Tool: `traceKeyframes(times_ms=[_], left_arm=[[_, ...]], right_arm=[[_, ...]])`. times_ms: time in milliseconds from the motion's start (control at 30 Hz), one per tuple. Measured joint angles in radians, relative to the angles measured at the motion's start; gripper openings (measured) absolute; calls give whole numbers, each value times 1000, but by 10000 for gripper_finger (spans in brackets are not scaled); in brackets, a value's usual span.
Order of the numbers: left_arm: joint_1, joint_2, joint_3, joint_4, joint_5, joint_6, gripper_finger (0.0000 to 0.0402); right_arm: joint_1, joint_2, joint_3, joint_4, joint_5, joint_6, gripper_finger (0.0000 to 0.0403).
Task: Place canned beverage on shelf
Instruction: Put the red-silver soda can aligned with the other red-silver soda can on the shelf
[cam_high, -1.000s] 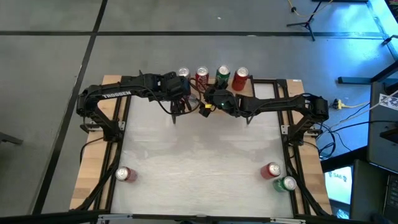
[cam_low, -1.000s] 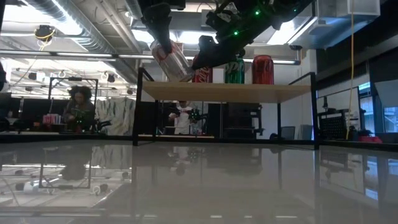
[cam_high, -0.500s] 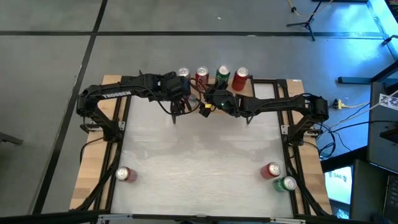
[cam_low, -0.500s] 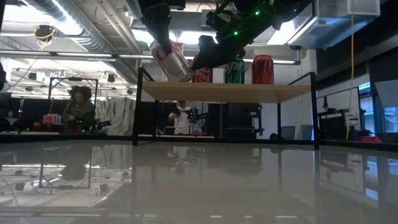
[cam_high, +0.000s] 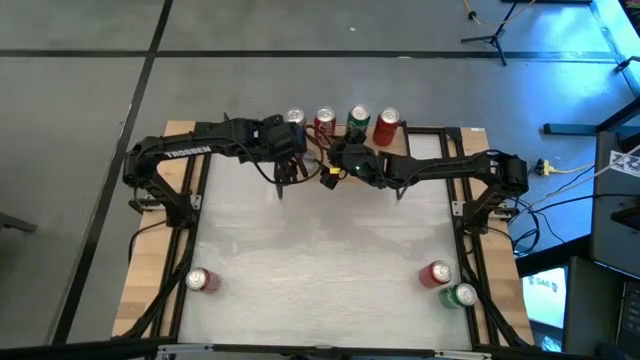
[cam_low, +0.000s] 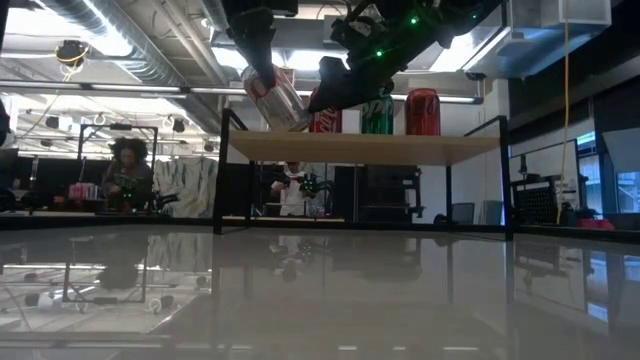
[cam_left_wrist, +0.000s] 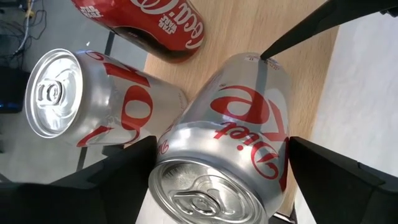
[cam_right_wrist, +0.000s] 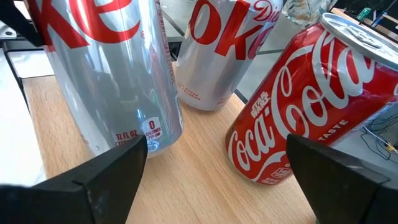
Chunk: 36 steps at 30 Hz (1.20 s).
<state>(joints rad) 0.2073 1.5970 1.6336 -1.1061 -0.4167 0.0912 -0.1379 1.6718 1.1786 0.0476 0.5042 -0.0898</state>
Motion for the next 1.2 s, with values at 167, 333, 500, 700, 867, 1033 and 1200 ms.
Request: traceKeyframes(times_ms=[167, 333, 500, 700, 867, 1033, 1200], left_arm=[[0, 0, 0, 0, 10, -1, 343], [0, 0, 0, 0, 12, -4, 317], [0, -1, 0, 0, 13, -4, 302], [0, -1, 0, 0, 15, -3, 305], [0, -1, 0, 0, 16, -3, 305], [0, -1, 0, 0, 15, -3, 306], [1, -1, 0, -2, 14, -2, 306]], right_arm=[[0, 0, 0, 0, 4, 0, 383], [0, 0, 0, 0, 8, 0, 383], [0, 0, 0, 0, 9, 0, 383], [0, 0, 0, -3, 9, 0, 383], [0, 0, 0, -3, 9, 0, 383], [0, 0, 0, -3, 8, 0, 383], [0, 0, 0, 0, -18, -1, 383]])
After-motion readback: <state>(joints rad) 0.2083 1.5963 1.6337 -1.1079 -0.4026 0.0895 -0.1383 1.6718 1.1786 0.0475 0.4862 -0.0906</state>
